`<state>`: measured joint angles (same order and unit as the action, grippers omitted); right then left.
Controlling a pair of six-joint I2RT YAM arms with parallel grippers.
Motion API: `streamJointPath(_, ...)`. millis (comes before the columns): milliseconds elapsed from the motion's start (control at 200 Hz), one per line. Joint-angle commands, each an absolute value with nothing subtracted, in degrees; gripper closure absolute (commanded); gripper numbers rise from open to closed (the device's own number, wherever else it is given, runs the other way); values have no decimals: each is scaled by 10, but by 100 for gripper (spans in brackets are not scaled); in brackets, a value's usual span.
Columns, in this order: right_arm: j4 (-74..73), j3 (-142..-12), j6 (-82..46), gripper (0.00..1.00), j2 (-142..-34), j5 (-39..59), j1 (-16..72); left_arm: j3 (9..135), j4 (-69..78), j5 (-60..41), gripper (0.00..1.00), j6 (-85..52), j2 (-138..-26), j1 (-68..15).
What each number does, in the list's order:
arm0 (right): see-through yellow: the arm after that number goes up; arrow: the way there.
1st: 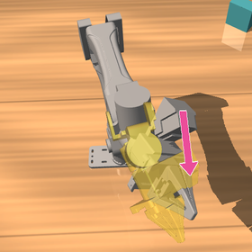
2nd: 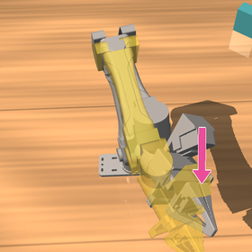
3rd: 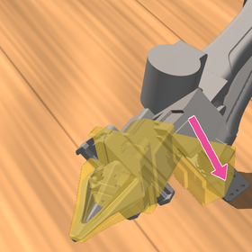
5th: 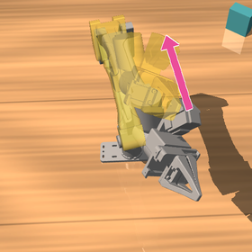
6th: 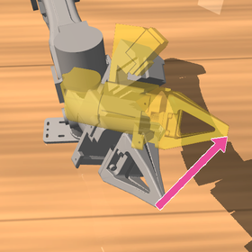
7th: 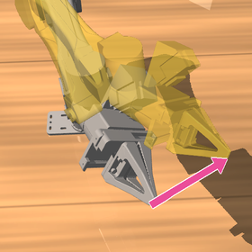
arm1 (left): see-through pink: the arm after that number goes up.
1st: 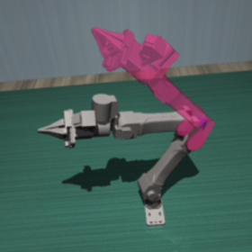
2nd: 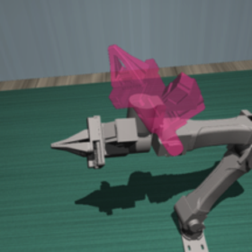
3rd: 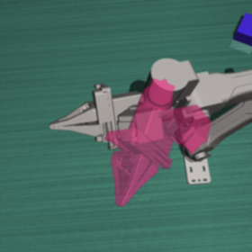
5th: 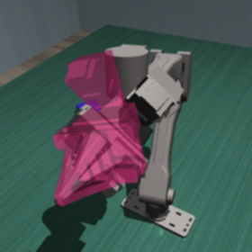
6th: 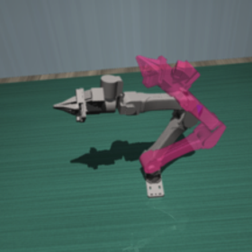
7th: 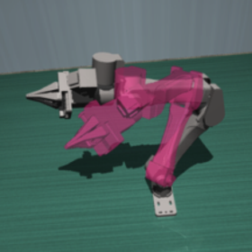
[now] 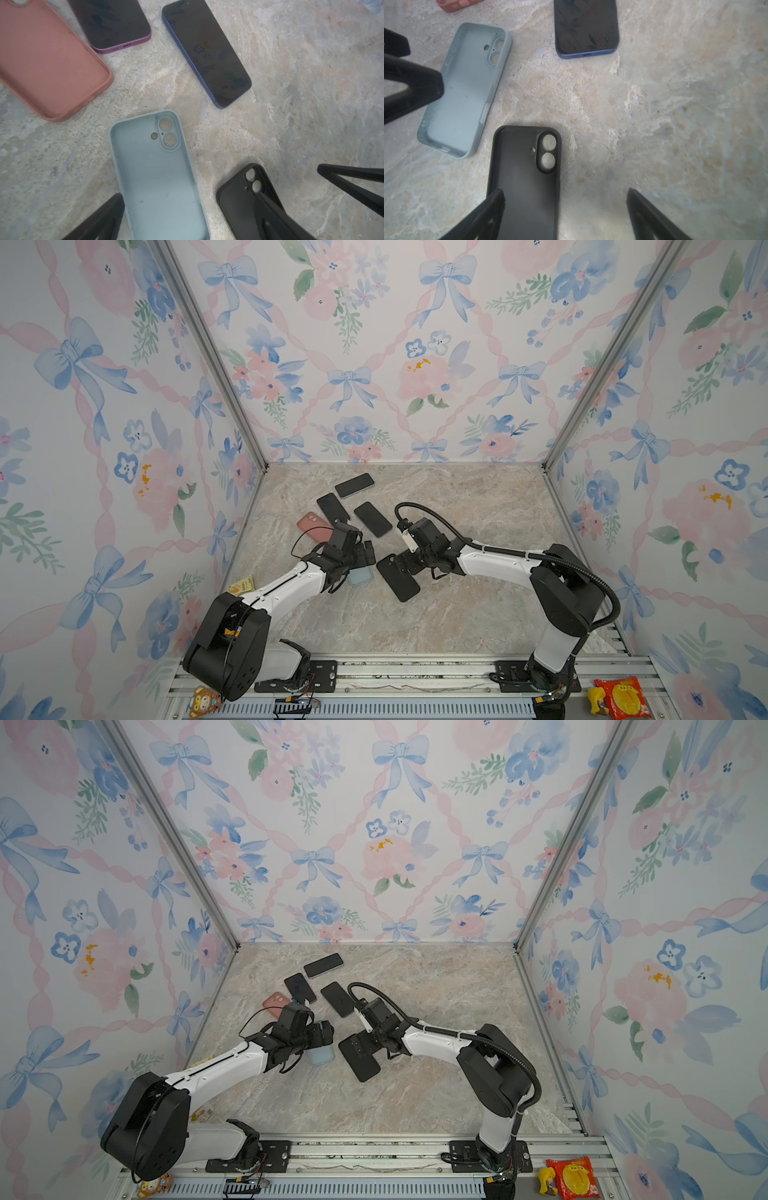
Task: Put the phone into the phone case
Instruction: 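Move the right gripper over the blue-framed phone while the left gripper reaches toward it, then lower the right gripper and close it on the blue-framed phone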
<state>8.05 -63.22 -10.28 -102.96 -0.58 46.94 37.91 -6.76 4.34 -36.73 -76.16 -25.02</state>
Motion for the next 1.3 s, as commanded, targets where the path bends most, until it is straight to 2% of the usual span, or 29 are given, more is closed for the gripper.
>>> streamJointPath(0, 97, -674, -92, 6, -1057, -6, 470, 381, -81, 0, 3, -374, -761, -228)
streamJointPath(255, 138, -781, -38, 6, -1132, -33, 457, 405, -85, -8, 2, -358, -774, -201)
streamJointPath(745, 225, -991, 2, 5, -1273, -14, 425, 485, -85, -20, 2, -366, -856, -189)
streamJointPath(1290, 292, -1124, 18, 3, -1374, 29, 419, 487, -84, -33, 2, -371, -866, -172)
